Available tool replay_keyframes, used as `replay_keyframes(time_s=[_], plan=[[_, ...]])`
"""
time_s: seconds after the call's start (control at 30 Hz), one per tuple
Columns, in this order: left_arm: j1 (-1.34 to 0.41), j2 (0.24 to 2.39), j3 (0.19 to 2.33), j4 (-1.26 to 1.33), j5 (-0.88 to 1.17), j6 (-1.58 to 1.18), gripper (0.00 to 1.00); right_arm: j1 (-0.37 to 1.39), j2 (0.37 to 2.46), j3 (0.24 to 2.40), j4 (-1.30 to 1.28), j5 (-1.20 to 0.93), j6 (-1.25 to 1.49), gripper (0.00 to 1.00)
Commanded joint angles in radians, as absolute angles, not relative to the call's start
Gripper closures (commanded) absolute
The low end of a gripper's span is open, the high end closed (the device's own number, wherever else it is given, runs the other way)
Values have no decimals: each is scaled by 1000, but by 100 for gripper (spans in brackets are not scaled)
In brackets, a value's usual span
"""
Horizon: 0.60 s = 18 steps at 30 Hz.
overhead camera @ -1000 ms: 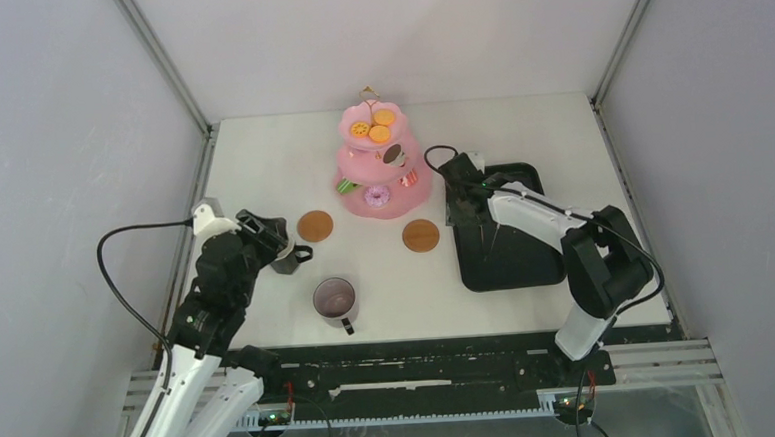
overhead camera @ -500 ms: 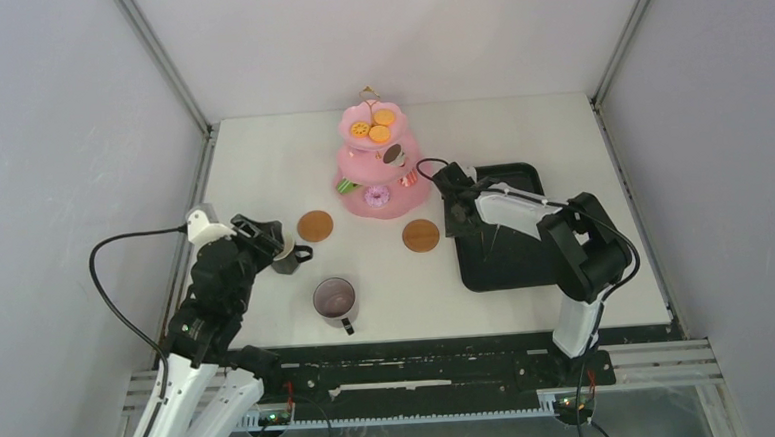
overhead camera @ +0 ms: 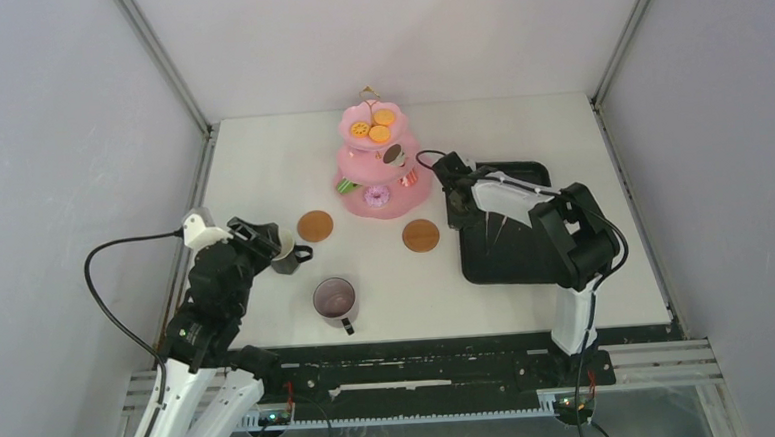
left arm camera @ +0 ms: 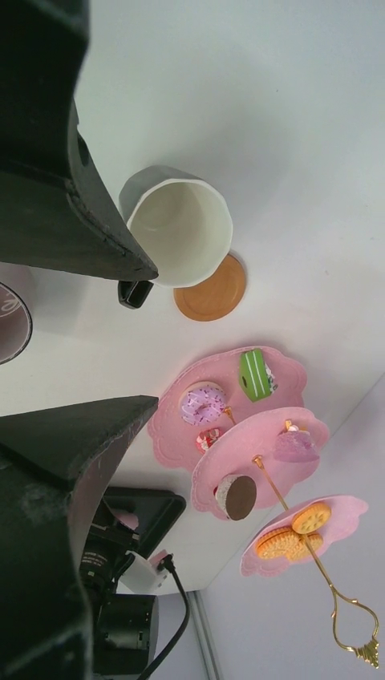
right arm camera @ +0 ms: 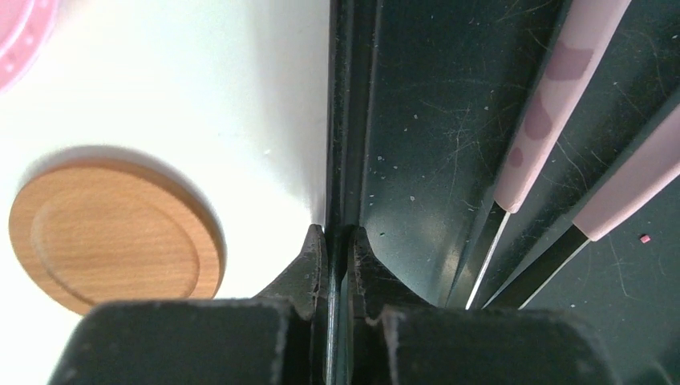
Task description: Serve the afternoon tea
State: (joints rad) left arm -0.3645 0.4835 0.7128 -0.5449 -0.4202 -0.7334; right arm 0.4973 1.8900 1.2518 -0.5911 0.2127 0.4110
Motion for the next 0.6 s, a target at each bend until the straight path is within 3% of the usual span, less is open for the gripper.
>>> replay_keyframes(time_s=[0.0,0.57], plan=[[-370,472,746,-543,-448,-735,40,458,1917,1320,-576,207,396,99],[-370,502,753,-546,-457,-741,40,334,2171,1741,-620,182,114,100]])
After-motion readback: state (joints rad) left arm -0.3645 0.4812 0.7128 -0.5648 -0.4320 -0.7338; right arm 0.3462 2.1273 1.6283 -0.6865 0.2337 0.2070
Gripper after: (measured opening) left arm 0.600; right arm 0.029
